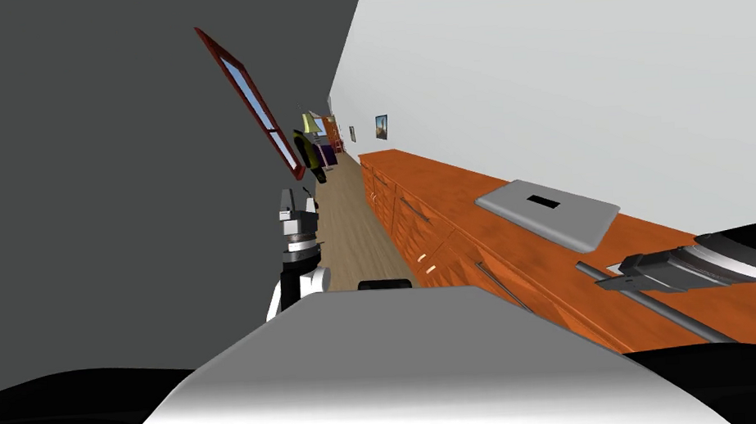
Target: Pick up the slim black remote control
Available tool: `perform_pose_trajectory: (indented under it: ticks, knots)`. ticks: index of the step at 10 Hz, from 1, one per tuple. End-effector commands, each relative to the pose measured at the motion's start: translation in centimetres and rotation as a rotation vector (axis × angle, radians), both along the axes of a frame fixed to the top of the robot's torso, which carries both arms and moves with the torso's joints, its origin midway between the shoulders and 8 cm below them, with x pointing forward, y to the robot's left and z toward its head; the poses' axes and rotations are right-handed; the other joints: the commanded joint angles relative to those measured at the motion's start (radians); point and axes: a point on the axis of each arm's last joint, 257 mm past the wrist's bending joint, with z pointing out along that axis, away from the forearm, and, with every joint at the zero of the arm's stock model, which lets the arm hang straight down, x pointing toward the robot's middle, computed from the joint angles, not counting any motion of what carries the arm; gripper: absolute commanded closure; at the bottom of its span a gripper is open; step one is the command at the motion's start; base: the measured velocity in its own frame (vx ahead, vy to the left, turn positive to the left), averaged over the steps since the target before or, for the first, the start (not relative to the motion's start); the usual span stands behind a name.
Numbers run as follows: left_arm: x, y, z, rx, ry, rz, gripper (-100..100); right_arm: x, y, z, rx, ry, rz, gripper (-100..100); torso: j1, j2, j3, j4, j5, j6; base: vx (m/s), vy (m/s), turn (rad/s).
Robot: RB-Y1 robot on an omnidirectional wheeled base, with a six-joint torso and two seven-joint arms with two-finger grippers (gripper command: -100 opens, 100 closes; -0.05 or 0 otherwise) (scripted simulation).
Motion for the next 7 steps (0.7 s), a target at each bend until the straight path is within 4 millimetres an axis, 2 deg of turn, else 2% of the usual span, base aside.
perform_pose_trajectory:
  ticks: [1, 2, 3, 7]
  knots:
    - [0.00, 0.00, 0.00, 0.000, 0.000, 0.000, 0, -0.50, -0.36, -0.48, -0.002, -0.002, -0.047, -100, 0.000, 0.000, 0.000, 0.000, 0.000, 0.000, -0.177, -0.016, 0.312]
    - [0.00, 0.00, 0.00, 0.000, 0.000, 0.000, 0, -0.33, -0.27, -0.33, -0.002, -0.002, -0.028, -100, 0.000, 0.000, 0.000, 0.000, 0.000, 0.001, -0.077, -0.011, 0.048]
    - [0.00, 0.01, -0.01, 0.000, 0.000, 0.000, 0, -0.34, -0.30, -0.35, -0.002, -0.002, -0.033, 100, -0.001, -0.004, -0.002, 0.000, 0.000, 0.002, -0.013, -0.002, -0.012]
    - [-0.01, 0.01, -0.01, 0.000, 0.000, 0.000, 0, -0.31, -0.32, -0.32, -0.003, -0.003, -0.030, 100, 0.000, -0.010, -0.006, -0.002, 0.000, 0.002, -0.001, -0.001, 0.001]
